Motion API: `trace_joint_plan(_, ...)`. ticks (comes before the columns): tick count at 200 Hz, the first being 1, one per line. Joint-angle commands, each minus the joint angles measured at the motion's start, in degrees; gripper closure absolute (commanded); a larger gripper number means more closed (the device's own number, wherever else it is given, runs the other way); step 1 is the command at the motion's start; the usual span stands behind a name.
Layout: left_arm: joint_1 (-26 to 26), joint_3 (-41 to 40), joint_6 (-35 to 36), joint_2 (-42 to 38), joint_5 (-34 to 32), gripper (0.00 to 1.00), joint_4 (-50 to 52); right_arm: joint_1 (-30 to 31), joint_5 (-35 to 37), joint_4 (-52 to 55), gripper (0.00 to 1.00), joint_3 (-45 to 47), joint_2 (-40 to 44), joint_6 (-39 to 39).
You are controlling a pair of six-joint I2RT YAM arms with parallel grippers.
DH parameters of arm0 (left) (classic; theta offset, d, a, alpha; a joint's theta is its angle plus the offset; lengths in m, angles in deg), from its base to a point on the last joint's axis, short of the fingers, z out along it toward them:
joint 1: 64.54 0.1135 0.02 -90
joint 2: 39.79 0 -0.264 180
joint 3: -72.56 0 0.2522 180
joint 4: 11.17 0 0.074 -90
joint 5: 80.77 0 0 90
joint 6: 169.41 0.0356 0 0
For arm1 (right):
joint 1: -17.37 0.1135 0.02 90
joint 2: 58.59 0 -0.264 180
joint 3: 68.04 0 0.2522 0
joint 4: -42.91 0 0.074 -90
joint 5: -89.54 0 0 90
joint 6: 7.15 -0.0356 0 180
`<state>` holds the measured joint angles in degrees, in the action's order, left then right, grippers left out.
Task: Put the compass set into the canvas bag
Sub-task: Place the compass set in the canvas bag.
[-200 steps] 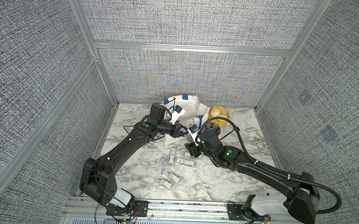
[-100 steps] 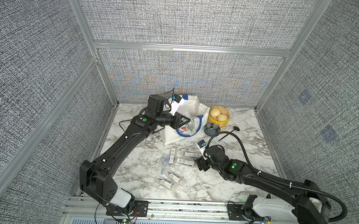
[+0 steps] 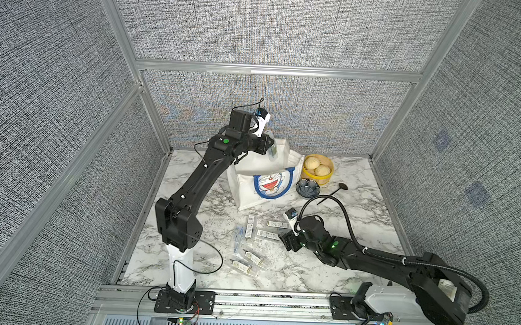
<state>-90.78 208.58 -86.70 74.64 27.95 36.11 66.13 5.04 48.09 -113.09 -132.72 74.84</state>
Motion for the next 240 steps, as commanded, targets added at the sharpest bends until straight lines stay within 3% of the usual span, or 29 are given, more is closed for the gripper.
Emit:
trace_joint_plan(1,0.31,5.31,2.96,5.06,-6.17,0.84,3.00,-0.05,-1.32,-1.28,0.19,-0.27,0.12,-1.65)
trace_joint_plan(39,0.30,13.65,6.46,13.86,-6.61,0.84,8.47,-0.06,0.41,0.12,0.19,-0.68,0.56,-1.39)
trace_joint_plan(89,0.22,16.43,8.06,20.74,-4.14,0.85,14.58,-0.02,1.10,0.10,0.19,-0.58,0.88,-1.39)
trace_joint_plan(174,-0.04,16.19,9.87,24.78,-4.30,0.84,19.68,-0.06,1.19,0.02,0.19,-0.91,-0.02,-1.19)
trace_joint_plan(240,-0.24,15.95,9.98,24.13,-3.73,0.73,19.64,-0.05,0.86,0.25,0.19,-1.11,-0.25,-1.13)
